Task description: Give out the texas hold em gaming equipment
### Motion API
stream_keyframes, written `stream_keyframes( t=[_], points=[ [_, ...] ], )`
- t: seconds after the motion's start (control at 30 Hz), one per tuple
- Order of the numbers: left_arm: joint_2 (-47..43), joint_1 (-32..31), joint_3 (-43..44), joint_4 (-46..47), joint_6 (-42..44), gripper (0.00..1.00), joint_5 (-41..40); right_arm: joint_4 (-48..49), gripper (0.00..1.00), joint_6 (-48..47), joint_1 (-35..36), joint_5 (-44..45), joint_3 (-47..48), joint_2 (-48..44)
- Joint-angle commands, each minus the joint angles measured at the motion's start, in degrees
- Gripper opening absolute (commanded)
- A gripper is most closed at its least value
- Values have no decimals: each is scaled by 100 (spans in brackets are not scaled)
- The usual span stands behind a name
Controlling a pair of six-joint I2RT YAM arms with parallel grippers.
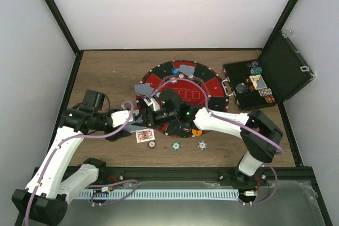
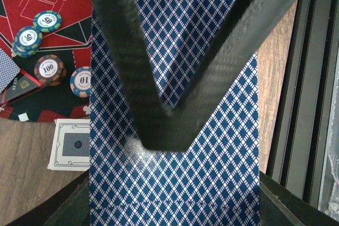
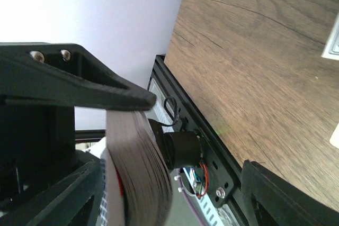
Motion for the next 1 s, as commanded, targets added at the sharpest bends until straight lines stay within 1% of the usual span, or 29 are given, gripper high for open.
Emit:
stream_keyframes(
  t=[0.0, 0.1, 0.23, 0.4, 0.57, 0.67, 0.87, 0.97],
  points=[
    [-33, 4, 98, 108, 66, 4, 185, -45, 73, -120, 117, -80, 492, 330],
    [-27, 4, 94, 106, 58, 4, 175, -121, 73, -175, 115, -70, 627, 430],
    [-41, 4, 89, 96, 75, 4, 149, -493, 73, -378, 63, 99, 685, 352],
    [-23, 4, 59, 106, 107, 4, 148, -669, 71, -445, -125, 191, 340, -25],
    [7, 4, 32, 156, 101, 4, 191, -514, 66, -297, -178, 111, 111, -412],
    [49, 5, 27, 174, 96, 4, 210, -144, 59, -89, -176, -13, 24, -556],
    [61, 4, -9, 199, 108, 4, 172, 387, 38, 337, -173, -170, -139, -741],
    [61, 4, -35, 216, 124, 4, 166, 614, 29, 506, -172, -215, -257, -811]
  ],
)
